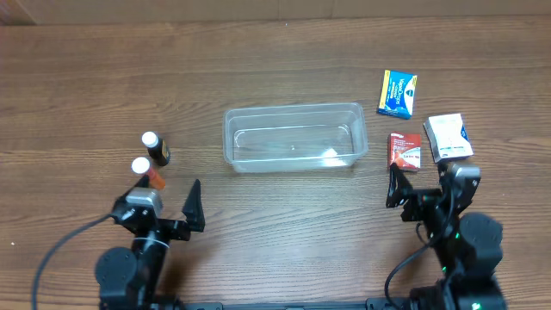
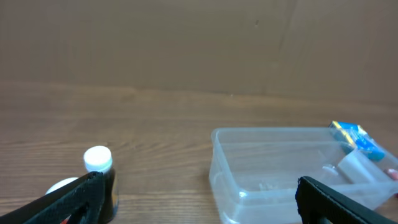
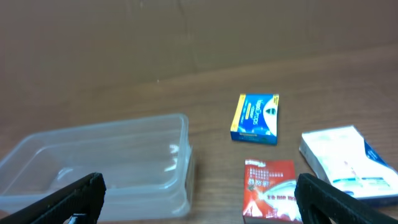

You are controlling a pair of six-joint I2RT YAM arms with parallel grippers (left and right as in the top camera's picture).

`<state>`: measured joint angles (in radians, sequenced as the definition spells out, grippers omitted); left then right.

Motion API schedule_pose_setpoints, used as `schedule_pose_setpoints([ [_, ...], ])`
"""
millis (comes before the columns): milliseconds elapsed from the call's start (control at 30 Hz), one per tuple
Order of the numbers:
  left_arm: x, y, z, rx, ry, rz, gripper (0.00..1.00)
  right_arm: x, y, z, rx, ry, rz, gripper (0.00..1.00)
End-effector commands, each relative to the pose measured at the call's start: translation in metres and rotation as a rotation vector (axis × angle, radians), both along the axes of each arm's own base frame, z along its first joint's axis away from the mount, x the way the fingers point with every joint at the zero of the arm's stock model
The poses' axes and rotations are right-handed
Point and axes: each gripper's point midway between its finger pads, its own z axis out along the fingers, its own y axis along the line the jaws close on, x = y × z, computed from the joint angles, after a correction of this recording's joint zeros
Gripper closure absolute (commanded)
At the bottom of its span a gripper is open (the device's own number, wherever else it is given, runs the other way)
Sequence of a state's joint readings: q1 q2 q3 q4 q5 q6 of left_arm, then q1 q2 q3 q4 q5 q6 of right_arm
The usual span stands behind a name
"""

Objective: Pack container
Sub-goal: 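Move the left gripper to the orange Redoxon tube and grasp it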

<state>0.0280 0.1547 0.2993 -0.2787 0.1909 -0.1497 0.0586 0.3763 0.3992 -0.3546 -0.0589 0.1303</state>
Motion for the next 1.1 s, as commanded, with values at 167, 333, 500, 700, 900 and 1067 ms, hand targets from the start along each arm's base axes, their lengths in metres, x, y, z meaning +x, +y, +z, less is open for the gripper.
schedule_pose_setpoints([
  [167, 0.019, 0.014, 0.056, -0.011, 0.305, 0.080, 0.00, 0.037, -0.001, 0.061, -0.010, 0.213, -0.020, 0.00],
  [333, 0.030, 0.013, 0.066, -0.014, 0.531, 0.070, 0.00, 0.046, -0.002, 0.059, -0.038, 0.403, -0.016, 0.00],
  [500, 0.032, 0.013, 0.068, -0.014, 0.685, 0.070, 0.00, 0.048, -0.001, 0.057, -0.043, 0.507, -0.016, 0.00],
  [700, 0.034, 0.019, 0.074, 0.004, 0.713, 0.103, 0.00, 0.049, -0.008, 0.055, -0.064, 0.513, -0.051, 0.00],
  [900, 0.032, 0.040, 0.068, -0.031, 0.785, 0.239, 0.00, 0.049, -0.008, 0.055, -0.064, 0.510, -0.052, 0.00],
  [1067, 0.032, 0.064, 0.046, -0.035, 0.902, 0.344, 0.00, 0.050, -0.008, 0.054, -0.065, 0.513, -0.051, 0.00],
])
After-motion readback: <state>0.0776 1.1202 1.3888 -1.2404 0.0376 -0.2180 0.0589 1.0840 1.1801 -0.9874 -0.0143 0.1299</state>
